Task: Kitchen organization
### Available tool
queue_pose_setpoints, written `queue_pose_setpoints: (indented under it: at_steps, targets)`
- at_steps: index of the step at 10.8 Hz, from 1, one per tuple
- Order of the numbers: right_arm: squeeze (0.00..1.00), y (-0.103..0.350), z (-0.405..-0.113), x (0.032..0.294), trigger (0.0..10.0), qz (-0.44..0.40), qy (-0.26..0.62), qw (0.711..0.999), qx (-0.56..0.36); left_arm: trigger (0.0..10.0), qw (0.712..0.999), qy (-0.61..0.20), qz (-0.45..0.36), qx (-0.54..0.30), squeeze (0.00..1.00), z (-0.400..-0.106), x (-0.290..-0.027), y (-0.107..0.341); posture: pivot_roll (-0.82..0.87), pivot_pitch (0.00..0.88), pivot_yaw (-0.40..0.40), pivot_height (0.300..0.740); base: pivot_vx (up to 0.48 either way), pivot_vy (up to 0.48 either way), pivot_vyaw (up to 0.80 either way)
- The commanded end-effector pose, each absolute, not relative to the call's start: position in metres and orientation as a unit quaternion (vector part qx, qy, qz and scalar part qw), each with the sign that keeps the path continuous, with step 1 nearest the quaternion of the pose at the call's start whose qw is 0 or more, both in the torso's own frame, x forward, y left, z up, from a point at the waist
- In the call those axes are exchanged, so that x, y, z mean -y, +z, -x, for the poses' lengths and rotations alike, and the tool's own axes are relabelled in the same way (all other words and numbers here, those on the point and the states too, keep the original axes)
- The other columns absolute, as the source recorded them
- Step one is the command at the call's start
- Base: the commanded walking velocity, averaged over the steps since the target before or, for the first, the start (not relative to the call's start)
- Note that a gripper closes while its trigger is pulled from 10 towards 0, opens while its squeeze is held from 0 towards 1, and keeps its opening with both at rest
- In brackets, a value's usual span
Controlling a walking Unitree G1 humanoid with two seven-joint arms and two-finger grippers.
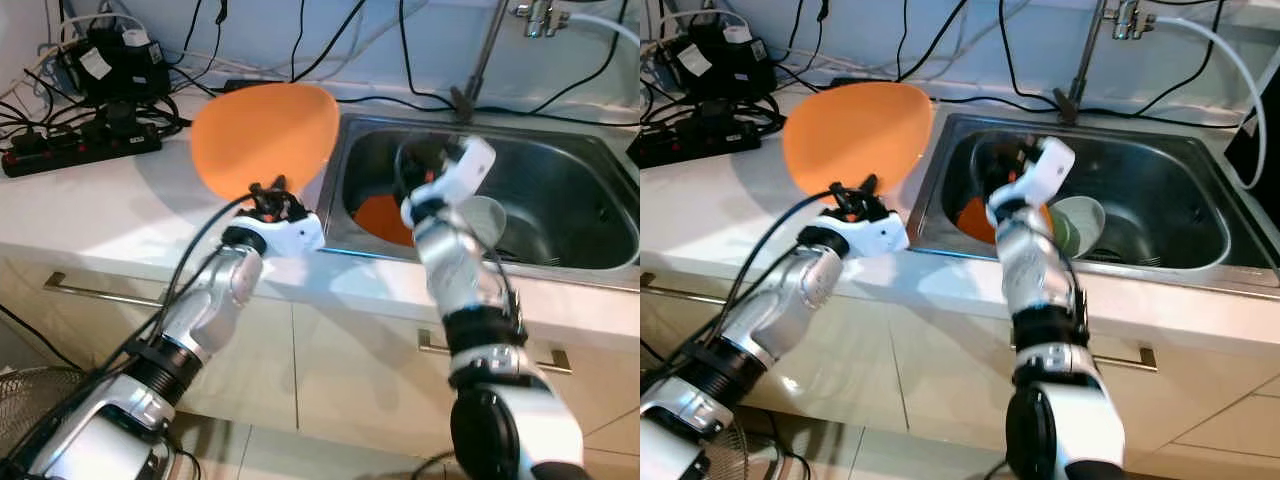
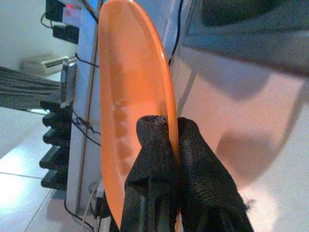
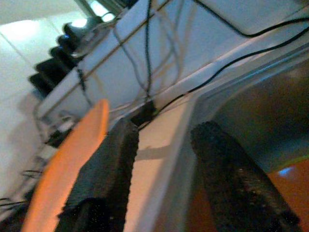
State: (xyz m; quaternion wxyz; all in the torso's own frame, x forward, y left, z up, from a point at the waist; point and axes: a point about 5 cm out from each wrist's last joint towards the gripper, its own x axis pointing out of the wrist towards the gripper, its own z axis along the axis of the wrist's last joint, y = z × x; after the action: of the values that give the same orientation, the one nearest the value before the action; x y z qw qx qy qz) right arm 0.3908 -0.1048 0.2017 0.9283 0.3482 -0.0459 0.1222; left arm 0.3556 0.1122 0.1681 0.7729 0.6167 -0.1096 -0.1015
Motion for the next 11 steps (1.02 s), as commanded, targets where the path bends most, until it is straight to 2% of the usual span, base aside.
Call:
queue_pose_setpoints:
  at_steps: [1, 2, 3, 4, 5, 6, 7, 11]
  targets:
    - [1.0, 0.208, -0.392, 0.099, 10.0, -0.373, 0.146, 0.915, 0.04, 10.0, 0.767, -0.119, -0.617, 0.13, 0.0, -0.351, -0.1, 0.166, 0.22, 0.0, -0.024, 0.74, 0.0, 0.0, 0.0]
    - [0.0, 0.21, -0.391, 0.096, 10.0, -0.401, 0.163, 0.901, 0.033, 10.0, 0.768, -0.124, -0.614, 0.134, 0.0, -0.35, -0.097, 0.166, 0.22, 0.0, -0.025, 0.74, 0.0, 0.0, 0.0]
    - [0.0, 0.212, -0.39, 0.092, 10.0, -0.427, 0.18, 0.886, 0.027, 10.0, 0.768, -0.13, -0.611, 0.142, 0.0, -0.349, -0.094, 0.167, 0.22, 0.0, -0.026, 0.74, 0.0, 0.0, 0.0]
    - [1.0, 0.211, -0.39, 0.09, 10.0, -0.426, 0.186, 0.885, 0.024, 10.0, 0.766, -0.133, -0.61, 0.148, 0.0, -0.348, -0.092, 0.168, 0.22, 0.0, -0.026, 0.74, 0.0, 0.0, 0.0]
    - [1.0, 0.211, -0.39, 0.088, 10.0, -0.422, 0.191, 0.886, 0.016, 10.0, 0.765, -0.137, -0.608, 0.16, 0.0, -0.347, -0.088, 0.17, 0.22, 0.0, -0.028, 0.74, 0.0, 0.0, 0.0]
    - [0.84, 0.21, -0.39, 0.086, 10.0, -0.421, 0.194, 0.886, 0.009, 10.0, 0.765, -0.138, -0.607, 0.165, 0.0, -0.347, -0.086, 0.172, 0.23, 0.0, -0.029, 0.74, 0.0, 0.0, 0.0]
    - [0.0, 0.21, -0.39, 0.085, 10.0, -0.423, 0.196, 0.885, 0.007, 10.0, 0.765, -0.14, -0.606, 0.169, 0.0, -0.346, -0.085, 0.172, 0.23, 0.0, -0.029, 0.74, 0.0, 0.0, 0.0]
    - [0.0, 0.207, -0.389, 0.081, 10.0, -0.42, 0.205, 0.884, -0.001, 10.0, 0.762, -0.157, -0.598, 0.19, 0.0, -0.342, -0.078, 0.175, 0.24, 0.0, -0.037, 0.74, 0.0, 0.0, 0.0]
